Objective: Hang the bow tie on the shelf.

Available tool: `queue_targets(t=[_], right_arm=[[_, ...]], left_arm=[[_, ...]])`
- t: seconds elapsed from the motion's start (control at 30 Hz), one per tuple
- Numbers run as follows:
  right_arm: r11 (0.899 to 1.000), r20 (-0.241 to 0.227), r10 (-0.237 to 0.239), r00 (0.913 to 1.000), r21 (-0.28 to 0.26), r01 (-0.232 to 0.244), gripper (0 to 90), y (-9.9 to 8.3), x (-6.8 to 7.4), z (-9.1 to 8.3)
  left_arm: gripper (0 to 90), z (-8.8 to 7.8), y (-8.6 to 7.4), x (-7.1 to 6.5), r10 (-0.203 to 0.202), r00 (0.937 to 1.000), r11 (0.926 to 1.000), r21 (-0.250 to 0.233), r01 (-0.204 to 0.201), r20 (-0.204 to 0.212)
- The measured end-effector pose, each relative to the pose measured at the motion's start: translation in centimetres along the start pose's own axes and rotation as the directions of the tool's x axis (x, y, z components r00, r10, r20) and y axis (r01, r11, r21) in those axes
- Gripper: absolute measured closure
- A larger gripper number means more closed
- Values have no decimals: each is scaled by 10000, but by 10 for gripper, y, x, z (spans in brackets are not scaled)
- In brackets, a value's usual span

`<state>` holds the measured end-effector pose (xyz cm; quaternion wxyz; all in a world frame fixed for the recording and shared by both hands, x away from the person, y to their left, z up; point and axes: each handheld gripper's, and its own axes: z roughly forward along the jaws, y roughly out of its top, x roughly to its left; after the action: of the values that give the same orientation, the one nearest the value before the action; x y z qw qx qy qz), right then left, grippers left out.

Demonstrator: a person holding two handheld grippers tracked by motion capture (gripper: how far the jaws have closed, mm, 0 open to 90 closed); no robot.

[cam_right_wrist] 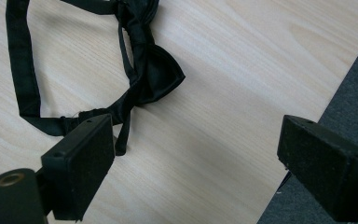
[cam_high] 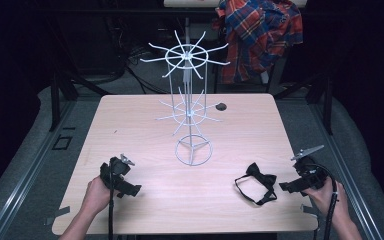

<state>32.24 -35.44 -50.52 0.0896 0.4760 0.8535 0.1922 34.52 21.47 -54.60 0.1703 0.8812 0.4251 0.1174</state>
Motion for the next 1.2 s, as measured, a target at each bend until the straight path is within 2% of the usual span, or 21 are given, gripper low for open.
queue_targets(t=[0.13,0.23,0.47,0.57,0.8,1.0,1.03,1.07,1.2], right_arm=[[9996,-7,-198,9998,194,198,108,1,2,-1],[9999,-74,-109,9999,92,110,106,2,3,0],[9994,-268,-207,9994,273,214,49,6,7,1],[9994,-174,-238,9996,239,243,38,7,8,1],[9994,-260,-256,9993,247,263,29,12,12,5],[9978,-324,-397,9987,520,413,18,18,16,13],[9991,-274,-282,9992,294,290,17,18,18,15],[9971,-284,-502,9983,562,517,15,20,17,14],[9977,-416,-508,9978,424,525,0,24,22,16]], left_arm=[[0,-1,0,-1,17,10000,10000,-3,-17,47],[0,-1,0,-1,58,9999,10000,-25,-57,85],[0,0,1,-1,77,9999,10000,-45,-77,67],[0,0,1,-1,92,9999,10000,-36,-92,94],[0,1,1,-1,124,9998,9999,-29,-123,123],[0,3,2,-2,144,9997,9999,-25,-144,187],[0,3,2,-2,152,9997,9999,-22,-151,198],[0,3,2,-2,166,9997,9999,-14,-166,203],[0,2,2,-3,201,9996,9998,4,-201,177]])
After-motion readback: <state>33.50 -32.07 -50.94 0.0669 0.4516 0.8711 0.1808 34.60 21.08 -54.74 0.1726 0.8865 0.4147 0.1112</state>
